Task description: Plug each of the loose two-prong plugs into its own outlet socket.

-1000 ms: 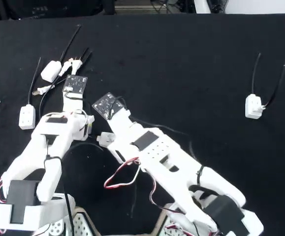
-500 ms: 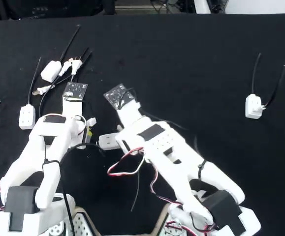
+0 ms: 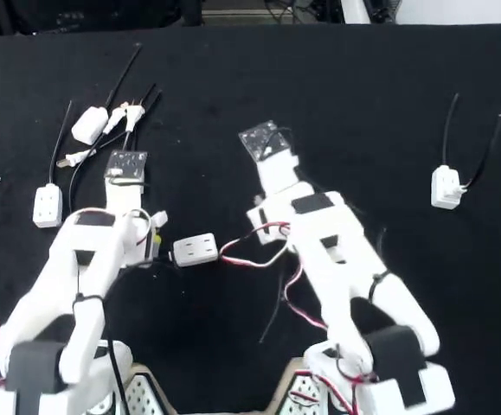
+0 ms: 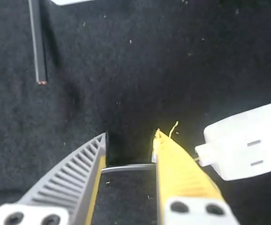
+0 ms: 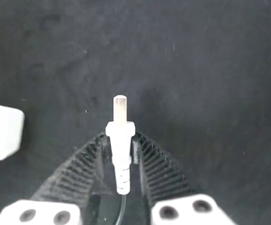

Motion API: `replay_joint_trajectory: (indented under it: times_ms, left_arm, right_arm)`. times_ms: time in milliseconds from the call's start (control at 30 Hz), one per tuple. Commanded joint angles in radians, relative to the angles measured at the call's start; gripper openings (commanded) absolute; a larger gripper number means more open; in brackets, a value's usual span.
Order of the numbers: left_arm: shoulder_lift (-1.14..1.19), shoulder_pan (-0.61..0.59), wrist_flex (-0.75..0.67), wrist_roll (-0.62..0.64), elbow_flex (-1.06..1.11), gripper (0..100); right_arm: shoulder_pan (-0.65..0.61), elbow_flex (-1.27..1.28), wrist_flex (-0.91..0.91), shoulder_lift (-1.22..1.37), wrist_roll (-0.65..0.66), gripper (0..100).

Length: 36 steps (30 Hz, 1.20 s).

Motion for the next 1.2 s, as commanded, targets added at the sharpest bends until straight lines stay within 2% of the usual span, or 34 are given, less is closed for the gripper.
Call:
replay_joint_trajectory:
  times_ms: [0, 100, 433, 567, 800, 1000, 1100, 1167]
  left_arm:
    - [-0.092, 0.016, -0.032, 0.005, 0.053, 17]
    - [-0.138, 0.01, -0.031, 0.005, 0.073, 17]
    - [-0.193, 0.007, -0.037, 0.005, 0.101, 17]
    - [-0.193, 0.007, -0.037, 0.005, 0.101, 17]
    - [-0.204, 0.002, -0.021, 0.006, 0.073, 17]
    - [-0.361, -0.056, 0.133, 0.015, -0.07, 17]
    - [-0.519, -0.061, 0.095, 0.078, -0.019, 17]
    - [-0.628, -0.05, 0.02, 0.126, 0.064, 17]
  right_arm:
    - [0.021, -0.042, -0.023, 0.082, 0.014, 5.0]
    - [0.021, -0.041, -0.021, 0.14, 0.014, 9.5]
    - [0.028, -0.056, 0.041, 0.145, 0.071, 9.5]
    - [0.028, -0.056, 0.034, 0.143, 0.072, 0.5]
    - [0.02, -0.012, 0.068, 0.036, 0.112, 1.0]
    - [-0.13, 0.099, 0.018, -0.286, 0.074, 1.0]
    - [-0.265, 0.13, 0.003, -0.4, 0.021, 1.0]
    - [-0.344, 0.156, -0.032, -0.444, -0.006, 1.0]
